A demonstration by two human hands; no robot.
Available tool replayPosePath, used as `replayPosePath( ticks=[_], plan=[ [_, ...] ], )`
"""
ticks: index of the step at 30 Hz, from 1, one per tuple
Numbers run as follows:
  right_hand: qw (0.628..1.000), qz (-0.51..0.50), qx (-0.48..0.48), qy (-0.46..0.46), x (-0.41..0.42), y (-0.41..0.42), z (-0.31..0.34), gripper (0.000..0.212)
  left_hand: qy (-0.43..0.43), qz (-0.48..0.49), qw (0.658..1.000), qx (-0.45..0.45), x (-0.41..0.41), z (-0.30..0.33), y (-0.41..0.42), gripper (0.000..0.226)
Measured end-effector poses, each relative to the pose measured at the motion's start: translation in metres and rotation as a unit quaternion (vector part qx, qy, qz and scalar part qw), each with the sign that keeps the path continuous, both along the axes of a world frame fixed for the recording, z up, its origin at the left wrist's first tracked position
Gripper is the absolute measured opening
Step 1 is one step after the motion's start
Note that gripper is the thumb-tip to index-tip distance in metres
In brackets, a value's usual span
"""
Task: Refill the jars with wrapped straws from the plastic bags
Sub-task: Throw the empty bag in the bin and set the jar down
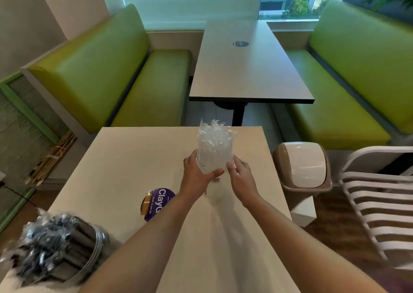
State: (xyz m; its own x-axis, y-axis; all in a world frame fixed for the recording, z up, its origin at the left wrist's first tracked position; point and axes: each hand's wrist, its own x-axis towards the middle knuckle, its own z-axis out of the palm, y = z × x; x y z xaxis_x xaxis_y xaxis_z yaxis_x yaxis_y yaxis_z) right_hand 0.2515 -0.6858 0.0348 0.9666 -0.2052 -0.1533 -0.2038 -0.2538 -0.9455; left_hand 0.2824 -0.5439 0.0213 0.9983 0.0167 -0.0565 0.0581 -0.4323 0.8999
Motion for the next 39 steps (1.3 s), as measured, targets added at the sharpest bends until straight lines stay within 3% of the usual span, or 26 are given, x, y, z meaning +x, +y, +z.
replayPosePath(
  ticks=[8,13,18,24,30,35,39],
  plan=[
    [1.000,0.000,-0.004,-0.005,0.088,-0.008,-0.008,0.053,-0.011,0.014,0.999,-0.028,0.085,-0.008,-0.009,0.107],
    [1.000,0.015,0.010,0.002,0.135,-0.013,-0.005,0.053,-0.019,-0.004,0.999,-0.028,0.125,-0.006,-0.017,0.079],
    [1.000,0.021,0.022,0.006,0.171,-0.019,-0.008,0.055,-0.006,-0.009,1.000,-0.017,0.164,-0.011,-0.019,0.102],
    [0.998,0.027,0.045,0.024,0.199,-0.030,-0.009,0.058,-0.019,-0.021,1.000,0.003,0.199,-0.017,-0.025,0.088],
    [0.999,0.015,0.038,0.025,0.215,-0.031,-0.015,0.066,-0.011,-0.028,0.999,0.010,0.206,-0.010,-0.033,0.103],
    [0.999,0.005,0.043,0.026,0.214,-0.028,-0.013,0.061,0.006,-0.030,0.999,0.025,0.210,-0.011,-0.032,0.105],
    [0.999,-0.009,0.029,0.027,0.220,-0.030,-0.025,0.072,0.013,-0.034,0.998,0.049,0.206,-0.002,-0.033,0.107]
  ],
)
